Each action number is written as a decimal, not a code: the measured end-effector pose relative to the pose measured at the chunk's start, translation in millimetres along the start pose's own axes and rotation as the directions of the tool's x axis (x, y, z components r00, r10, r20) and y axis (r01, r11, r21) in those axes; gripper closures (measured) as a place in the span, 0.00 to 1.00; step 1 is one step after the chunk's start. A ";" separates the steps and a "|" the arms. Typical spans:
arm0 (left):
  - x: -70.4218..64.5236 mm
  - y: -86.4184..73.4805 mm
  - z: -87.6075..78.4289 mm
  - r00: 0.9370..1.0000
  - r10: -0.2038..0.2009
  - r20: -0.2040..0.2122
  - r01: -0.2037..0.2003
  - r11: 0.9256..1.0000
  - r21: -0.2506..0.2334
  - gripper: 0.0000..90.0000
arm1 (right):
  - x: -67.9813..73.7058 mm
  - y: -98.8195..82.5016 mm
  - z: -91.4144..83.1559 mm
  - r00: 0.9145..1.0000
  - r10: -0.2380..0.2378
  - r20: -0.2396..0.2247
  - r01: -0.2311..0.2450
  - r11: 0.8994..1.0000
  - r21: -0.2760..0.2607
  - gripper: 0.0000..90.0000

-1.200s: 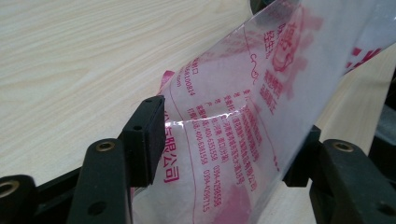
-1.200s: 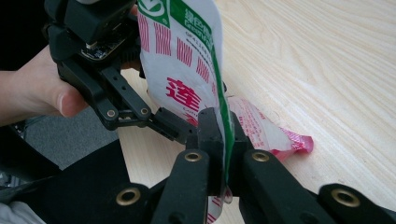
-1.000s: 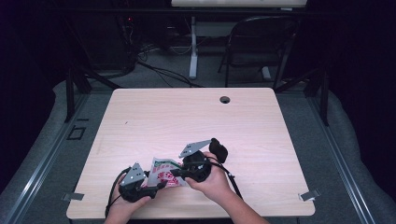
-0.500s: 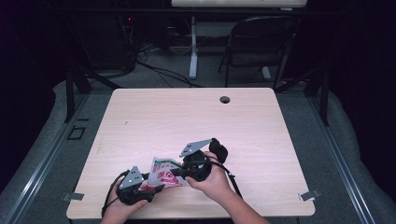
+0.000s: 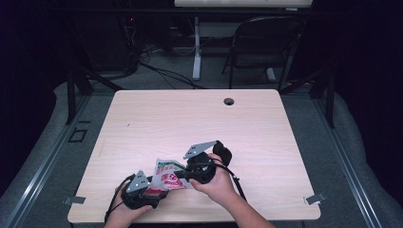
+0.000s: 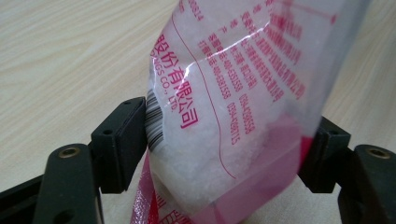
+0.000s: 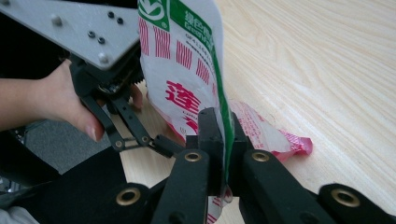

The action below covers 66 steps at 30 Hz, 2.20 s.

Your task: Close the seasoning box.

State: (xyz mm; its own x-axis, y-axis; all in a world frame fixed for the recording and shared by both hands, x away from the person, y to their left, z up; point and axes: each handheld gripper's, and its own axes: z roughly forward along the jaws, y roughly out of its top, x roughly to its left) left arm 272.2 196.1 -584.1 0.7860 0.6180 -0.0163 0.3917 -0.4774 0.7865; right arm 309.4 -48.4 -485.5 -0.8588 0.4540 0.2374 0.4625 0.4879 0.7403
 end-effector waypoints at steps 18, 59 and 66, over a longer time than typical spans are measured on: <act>2.5 5.7 12.7 1.000 -0.019 0.015 0.018 0.998 0.054 0.34 | -0.4 0.6 0.3 1.000 0.006 -0.014 -0.006 1.000 -0.014 1.00; -7.8 11.7 14.2 0.996 0.066 -0.067 -0.062 0.996 0.063 0.59 | -1.6 -0.1 -3.9 1.000 0.015 -0.014 -0.016 0.999 -0.037 1.00; -10.6 18.3 8.9 0.991 0.088 -0.098 -0.082 0.994 0.069 0.60 | -1.9 1.1 -9.2 1.000 0.017 -0.024 -0.018 0.998 -0.058 1.00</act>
State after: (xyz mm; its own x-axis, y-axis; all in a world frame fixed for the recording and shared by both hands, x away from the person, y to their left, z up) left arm 275.3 175.3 -575.0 0.7669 0.6316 0.1135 0.3581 -0.5680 0.7410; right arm 309.5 -55.6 -479.4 -0.8560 0.4441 0.2648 0.4644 0.4352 0.7713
